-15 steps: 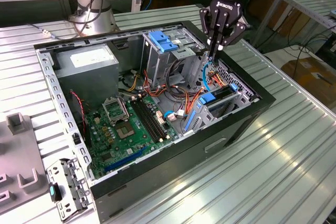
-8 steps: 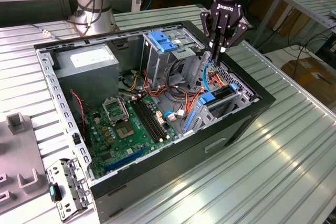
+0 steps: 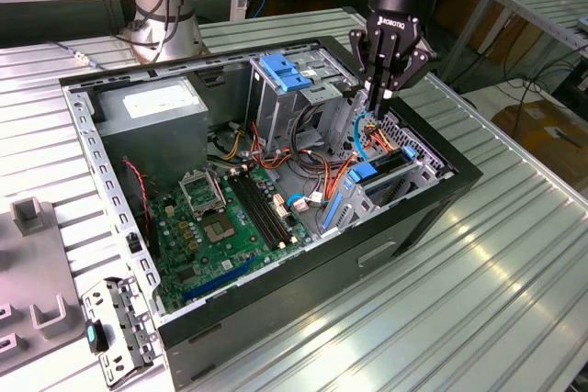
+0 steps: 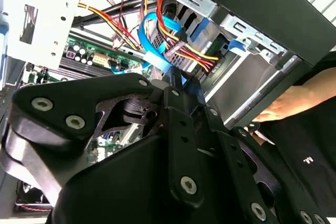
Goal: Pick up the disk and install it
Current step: 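Insert the second disk wire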
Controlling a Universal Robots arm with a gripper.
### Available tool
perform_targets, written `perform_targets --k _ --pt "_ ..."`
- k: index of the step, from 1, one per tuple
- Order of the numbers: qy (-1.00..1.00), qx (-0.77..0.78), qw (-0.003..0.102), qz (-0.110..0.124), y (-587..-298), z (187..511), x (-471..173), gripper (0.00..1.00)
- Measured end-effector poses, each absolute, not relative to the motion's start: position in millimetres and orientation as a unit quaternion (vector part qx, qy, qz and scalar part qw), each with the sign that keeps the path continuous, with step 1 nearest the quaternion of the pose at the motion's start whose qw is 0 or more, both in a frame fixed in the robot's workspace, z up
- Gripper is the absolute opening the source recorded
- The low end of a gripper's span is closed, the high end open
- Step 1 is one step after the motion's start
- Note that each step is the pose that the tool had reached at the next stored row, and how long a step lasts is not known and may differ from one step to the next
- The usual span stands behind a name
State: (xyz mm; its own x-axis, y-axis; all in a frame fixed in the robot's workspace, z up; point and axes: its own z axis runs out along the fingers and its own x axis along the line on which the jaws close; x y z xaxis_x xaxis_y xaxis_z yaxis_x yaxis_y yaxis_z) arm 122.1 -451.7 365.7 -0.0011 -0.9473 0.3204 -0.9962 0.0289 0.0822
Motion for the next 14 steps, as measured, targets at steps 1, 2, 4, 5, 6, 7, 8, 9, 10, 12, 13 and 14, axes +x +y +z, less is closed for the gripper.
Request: perform_targets --k 1,2,4,5,6,7,8,9,10,12,13,14 --pt "-0.703 0.691 0.145 0.085 -451.7 364.7 122.4 0.22" --pt "-0.703 0.691 0.146 0.085 -451.7 363.8 122.4 0.16" --pt "-0.703 0.69 0.146 0.086 -451.7 362.4 122.5 0.16" --pt "-0.703 0.69 0.147 0.087 -451.7 362.4 122.6 0.16" --pt "-0.703 0.69 0.147 0.087 -451.7 362.3 122.6 0.16" --pt "-0.703 0.69 0.147 0.087 -451.7 362.2 122.6 0.16" --pt "-0.703 0.69 0.146 0.087 -451.7 362.1 122.5 0.16" --pt "-0.703 0.69 0.146 0.087 -451.7 362.1 122.5 0.16" --pt "-0.703 0.69 0.147 0.087 -451.7 362.1 122.5 0.16" --pt "-0.703 0.69 0.147 0.087 -451.7 362.0 122.5 0.16" --pt "-0.703 0.69 0.147 0.088 -451.7 360.4 122.5 0.17" --pt "-0.703 0.69 0.148 0.089 -451.8 359.4 122.5 0.24"
